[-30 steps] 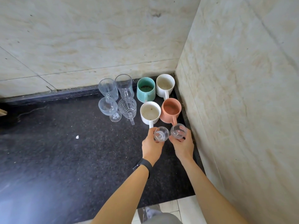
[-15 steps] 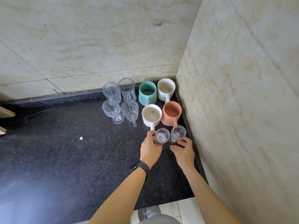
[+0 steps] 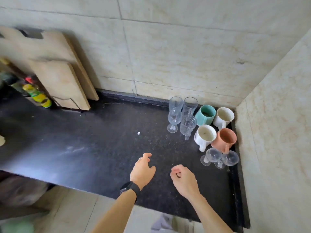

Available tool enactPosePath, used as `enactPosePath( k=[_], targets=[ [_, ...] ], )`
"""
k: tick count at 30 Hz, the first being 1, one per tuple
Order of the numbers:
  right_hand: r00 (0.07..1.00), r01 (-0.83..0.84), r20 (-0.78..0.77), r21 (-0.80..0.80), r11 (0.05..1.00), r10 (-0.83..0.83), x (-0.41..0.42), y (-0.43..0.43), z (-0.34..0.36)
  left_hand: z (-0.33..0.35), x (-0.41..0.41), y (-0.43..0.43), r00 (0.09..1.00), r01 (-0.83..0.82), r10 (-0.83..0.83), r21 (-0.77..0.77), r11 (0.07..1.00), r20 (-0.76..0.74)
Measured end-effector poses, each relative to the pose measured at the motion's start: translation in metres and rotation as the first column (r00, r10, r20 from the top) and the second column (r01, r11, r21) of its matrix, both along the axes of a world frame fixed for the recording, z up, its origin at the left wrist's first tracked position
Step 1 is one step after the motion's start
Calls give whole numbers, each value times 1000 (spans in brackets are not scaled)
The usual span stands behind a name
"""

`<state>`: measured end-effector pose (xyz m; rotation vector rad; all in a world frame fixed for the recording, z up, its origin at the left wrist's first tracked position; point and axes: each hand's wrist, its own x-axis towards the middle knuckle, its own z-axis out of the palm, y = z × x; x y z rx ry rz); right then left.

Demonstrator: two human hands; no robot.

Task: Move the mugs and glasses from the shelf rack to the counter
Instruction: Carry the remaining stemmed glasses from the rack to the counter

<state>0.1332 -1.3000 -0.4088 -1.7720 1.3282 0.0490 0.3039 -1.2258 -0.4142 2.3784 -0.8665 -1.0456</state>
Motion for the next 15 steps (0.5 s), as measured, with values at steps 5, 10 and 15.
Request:
enactPosePath(
  k=[5, 10, 15],
  targets=[
    [891, -442, 13, -204, 874, 454, 112, 56, 49, 33, 62, 126, 977, -140, 126, 70, 988, 173],
    [604, -722, 15, -412, 556, 797, 216, 177, 105, 100, 114, 308, 851, -355, 290, 72, 932, 438],
    [271, -768, 45, -592, 244, 962, 281, 363, 170, 175, 121, 521, 637, -564, 426, 11, 826, 643]
  ],
)
